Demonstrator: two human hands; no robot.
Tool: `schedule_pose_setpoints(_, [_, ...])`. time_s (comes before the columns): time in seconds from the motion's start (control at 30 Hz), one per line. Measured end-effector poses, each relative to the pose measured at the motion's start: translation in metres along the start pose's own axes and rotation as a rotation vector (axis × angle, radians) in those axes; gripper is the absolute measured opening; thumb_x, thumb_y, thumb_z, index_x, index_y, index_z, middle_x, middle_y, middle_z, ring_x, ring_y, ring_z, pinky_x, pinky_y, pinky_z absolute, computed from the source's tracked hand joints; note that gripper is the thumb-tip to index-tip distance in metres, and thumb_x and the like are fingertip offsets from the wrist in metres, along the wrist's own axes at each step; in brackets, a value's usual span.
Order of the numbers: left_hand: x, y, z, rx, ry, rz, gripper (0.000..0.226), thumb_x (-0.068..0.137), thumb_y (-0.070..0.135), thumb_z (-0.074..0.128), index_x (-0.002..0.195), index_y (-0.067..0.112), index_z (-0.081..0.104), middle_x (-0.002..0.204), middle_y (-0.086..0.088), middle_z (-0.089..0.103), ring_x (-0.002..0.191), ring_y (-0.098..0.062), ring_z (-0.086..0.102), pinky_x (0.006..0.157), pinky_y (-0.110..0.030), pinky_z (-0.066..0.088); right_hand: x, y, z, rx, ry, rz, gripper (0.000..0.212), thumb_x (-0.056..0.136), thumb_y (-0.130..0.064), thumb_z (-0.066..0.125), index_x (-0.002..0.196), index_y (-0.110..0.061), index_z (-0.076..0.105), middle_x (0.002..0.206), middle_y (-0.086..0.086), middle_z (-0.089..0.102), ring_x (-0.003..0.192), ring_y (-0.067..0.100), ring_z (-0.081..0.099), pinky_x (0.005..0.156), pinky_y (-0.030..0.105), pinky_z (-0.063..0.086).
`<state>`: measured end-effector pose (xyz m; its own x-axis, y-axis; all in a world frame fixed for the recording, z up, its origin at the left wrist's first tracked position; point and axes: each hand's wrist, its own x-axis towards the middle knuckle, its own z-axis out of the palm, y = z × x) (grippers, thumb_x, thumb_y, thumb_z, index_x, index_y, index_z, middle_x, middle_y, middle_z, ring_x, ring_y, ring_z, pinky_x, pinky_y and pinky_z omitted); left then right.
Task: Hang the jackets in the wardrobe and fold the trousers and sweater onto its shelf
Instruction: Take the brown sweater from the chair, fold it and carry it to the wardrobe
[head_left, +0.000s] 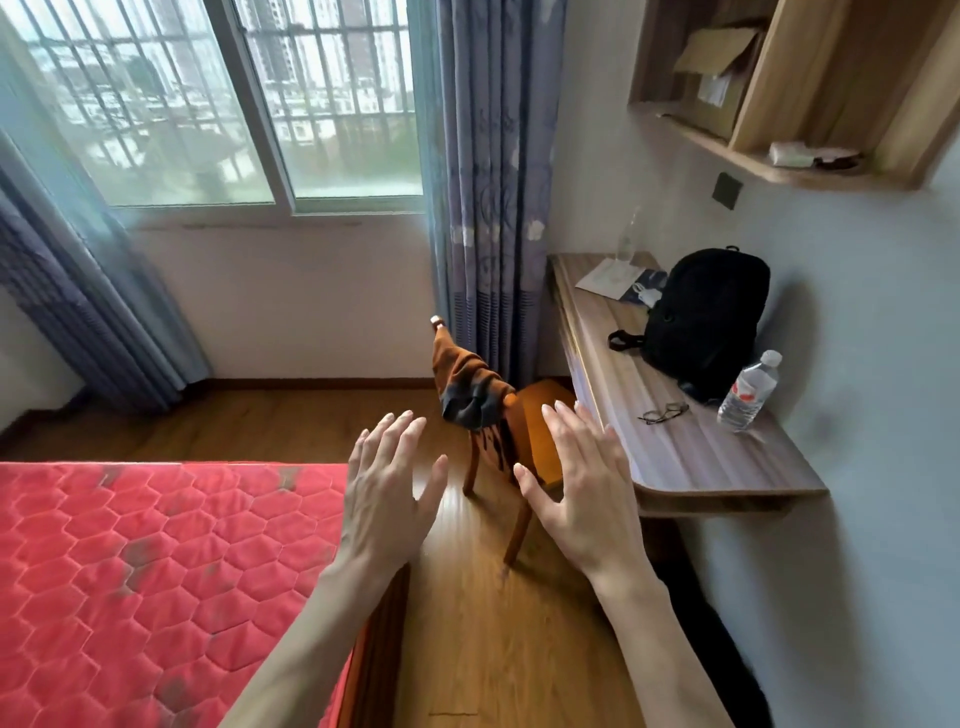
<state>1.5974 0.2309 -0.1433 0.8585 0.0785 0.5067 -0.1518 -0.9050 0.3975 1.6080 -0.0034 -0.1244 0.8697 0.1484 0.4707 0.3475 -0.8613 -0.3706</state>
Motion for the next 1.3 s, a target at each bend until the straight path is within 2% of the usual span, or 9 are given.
schedule_pose_setpoints(0.17, [0.023,-0.025,0.029,0.029,-0.027,-0.049,0.059,0.101,0.052,0.043,0.146,0.016,0.057,0.154,-0.003,0.054,0.151,-0.021,0.038,0.126,-0.05,0.028,0.036,0.009,0.031,0.011,-0.047,-0.026,0.072,0.099,-0.06,0.057,0.157,-0.02,0.045,0.163,0.001,0.044,0.156,0.021,0.03,0.127,0.041,0.008])
schedule_pose_setpoints(0.27, [0.037,-0.043,0.045,0.046,-0.042,-0.059,0.057,0.102,0.052,0.044,0.146,0.018,0.055,0.153,-0.002,0.053,0.151,-0.02,0.037,0.126,-0.048,0.028,0.056,0.014,0.053,0.035,-0.079,-0.028,0.073,0.097,-0.058,0.061,0.156,-0.019,0.047,0.162,0.003,0.046,0.155,0.022,0.032,0.128,0.044,0.014])
schedule_pose_setpoints(0.43, [0.066,-0.075,0.075,0.048,-0.072,-0.079,0.054,0.102,0.048,0.047,0.146,0.018,0.054,0.153,-0.002,0.054,0.15,-0.02,0.038,0.126,-0.046,0.027,0.088,0.025,0.094,0.03,-0.142,-0.023,0.076,0.097,-0.06,0.061,0.159,-0.02,0.042,0.164,0.001,0.041,0.157,0.019,0.026,0.129,0.043,0.012])
schedule_pose_setpoints(0.6, [0.11,-0.107,0.115,0.051,-0.156,-0.087,0.051,0.098,0.028,0.065,0.147,0.013,0.056,0.153,-0.007,0.055,0.149,-0.025,0.042,0.125,-0.05,0.031,0.132,0.037,0.137,0.034,-0.182,0.048,0.076,0.098,-0.062,0.057,0.161,-0.022,0.038,0.167,-0.001,0.037,0.158,0.017,0.022,0.128,0.039,0.006])
schedule_pose_setpoints(0.73, [0.158,-0.133,0.149,0.047,-0.193,-0.083,0.054,0.095,0.025,0.071,0.146,0.012,0.058,0.151,-0.008,0.056,0.148,-0.027,0.044,0.124,-0.05,0.033,0.177,0.044,0.176,0.005,-0.196,0.075,0.076,0.098,-0.059,0.059,0.16,-0.022,0.039,0.166,0.0,0.038,0.158,0.019,0.024,0.128,0.04,0.008])
schedule_pose_setpoints(0.87, [0.192,-0.159,0.188,0.045,-0.271,-0.058,0.052,0.095,0.023,0.07,0.145,0.012,0.058,0.15,-0.008,0.058,0.147,-0.028,0.045,0.125,-0.048,0.032,0.207,0.052,0.22,-0.086,-0.259,0.13,0.077,0.097,-0.06,0.058,0.161,-0.022,0.037,0.166,0.002,0.038,0.158,0.022,0.025,0.129,0.045,0.015])
schedule_pose_setpoints(1.07, [0.214,-0.186,0.256,0.042,-0.481,-0.06,0.057,0.098,0.025,0.062,0.153,0.016,0.048,0.156,-0.004,0.05,0.15,-0.023,0.038,0.127,-0.039,0.025,0.22,0.067,0.29,-0.19,-0.392,0.302,0.078,0.1,-0.059,0.053,0.165,-0.024,0.026,0.17,0.002,0.03,0.16,0.023,0.019,0.129,0.044,0.013])
schedule_pose_setpoints(1.2, [0.217,-0.193,0.292,0.046,-0.558,-0.096,0.058,0.1,0.025,0.058,0.155,0.019,0.042,0.153,-0.001,0.051,0.145,-0.02,0.042,0.124,-0.035,0.03,0.222,0.063,0.324,-0.22,-0.459,0.423,0.08,0.102,-0.057,0.052,0.166,-0.023,0.02,0.173,0.006,0.023,0.161,0.027,0.016,0.13,0.045,0.015])
schedule_pose_setpoints(1.3, [0.227,-0.2,0.318,0.074,-0.589,-0.134,0.059,0.1,0.027,0.053,0.156,0.017,0.036,0.148,-0.003,0.051,0.138,-0.021,0.047,0.117,-0.034,0.037,0.229,0.066,0.344,-0.238,-0.432,0.453,0.086,0.098,-0.051,0.063,0.166,-0.02,0.021,0.172,0.011,0.023,0.159,0.032,0.021,0.128,0.048,0.021])
